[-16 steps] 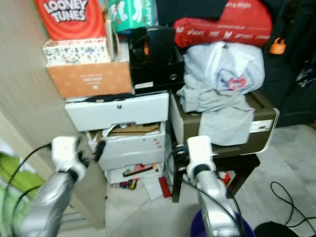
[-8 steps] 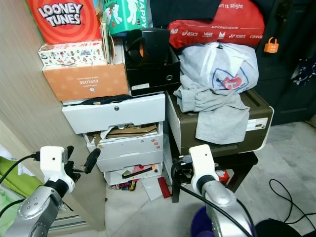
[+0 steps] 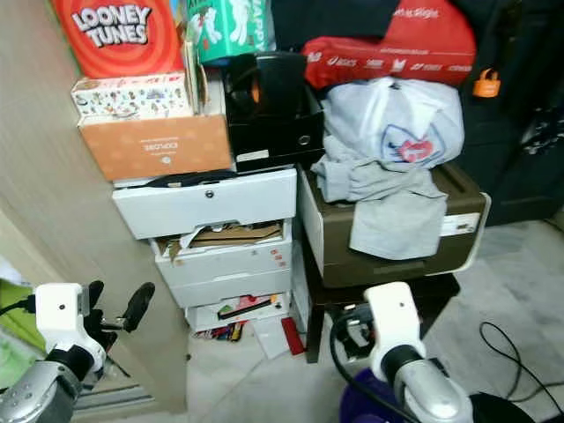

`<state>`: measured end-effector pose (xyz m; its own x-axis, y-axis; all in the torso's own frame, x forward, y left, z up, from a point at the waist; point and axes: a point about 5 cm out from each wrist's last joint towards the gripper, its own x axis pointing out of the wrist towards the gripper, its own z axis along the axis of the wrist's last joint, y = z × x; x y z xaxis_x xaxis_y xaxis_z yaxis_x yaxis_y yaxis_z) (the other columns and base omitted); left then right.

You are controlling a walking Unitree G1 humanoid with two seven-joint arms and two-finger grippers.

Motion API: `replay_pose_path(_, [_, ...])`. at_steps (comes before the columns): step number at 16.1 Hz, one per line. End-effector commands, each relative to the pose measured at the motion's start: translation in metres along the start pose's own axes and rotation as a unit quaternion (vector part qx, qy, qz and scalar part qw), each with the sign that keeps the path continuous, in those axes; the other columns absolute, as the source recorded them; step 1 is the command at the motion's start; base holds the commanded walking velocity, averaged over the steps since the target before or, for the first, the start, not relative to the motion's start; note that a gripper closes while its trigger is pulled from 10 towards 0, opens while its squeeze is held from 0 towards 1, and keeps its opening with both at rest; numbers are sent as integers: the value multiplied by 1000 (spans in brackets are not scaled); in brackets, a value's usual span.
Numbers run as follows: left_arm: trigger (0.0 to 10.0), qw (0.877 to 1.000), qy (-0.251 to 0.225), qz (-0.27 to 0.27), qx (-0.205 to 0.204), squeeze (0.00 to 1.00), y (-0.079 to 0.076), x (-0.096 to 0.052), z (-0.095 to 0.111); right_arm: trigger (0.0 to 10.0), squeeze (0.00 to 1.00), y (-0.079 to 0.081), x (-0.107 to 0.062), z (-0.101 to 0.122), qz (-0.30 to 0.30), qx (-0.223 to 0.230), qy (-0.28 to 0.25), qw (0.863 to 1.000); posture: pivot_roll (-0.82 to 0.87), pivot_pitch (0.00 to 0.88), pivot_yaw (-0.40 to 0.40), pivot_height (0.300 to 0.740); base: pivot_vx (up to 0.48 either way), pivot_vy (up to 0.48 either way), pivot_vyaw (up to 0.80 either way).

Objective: Clean up the room

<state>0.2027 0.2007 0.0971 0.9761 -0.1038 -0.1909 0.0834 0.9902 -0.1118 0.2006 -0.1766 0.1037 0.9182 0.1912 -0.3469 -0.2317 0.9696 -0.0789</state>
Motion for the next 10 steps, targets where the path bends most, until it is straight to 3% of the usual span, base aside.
replay_pose_path(1, [10000, 1000, -3, -9, 4, 0, -2, 3, 3, 10000, 0, 0, 1, 9, 0, -7, -21, 1000, -160, 0, 37, 740, 0, 0, 0])
replay_pose_path(3, [10000, 1000, -5, -17, 5, 0, -6, 6, 4, 10000, 0, 4, 5, 14, 8, -8, -32, 999, -160, 0, 37, 740, 0, -124, 266])
replay_pose_path(10, [10000, 1000, -2, -15, 3, 0, -6, 7, 2, 10000, 0, 6, 10, 14, 27, -15, -36, 999, -149, 0, 27, 740, 0, -314, 800])
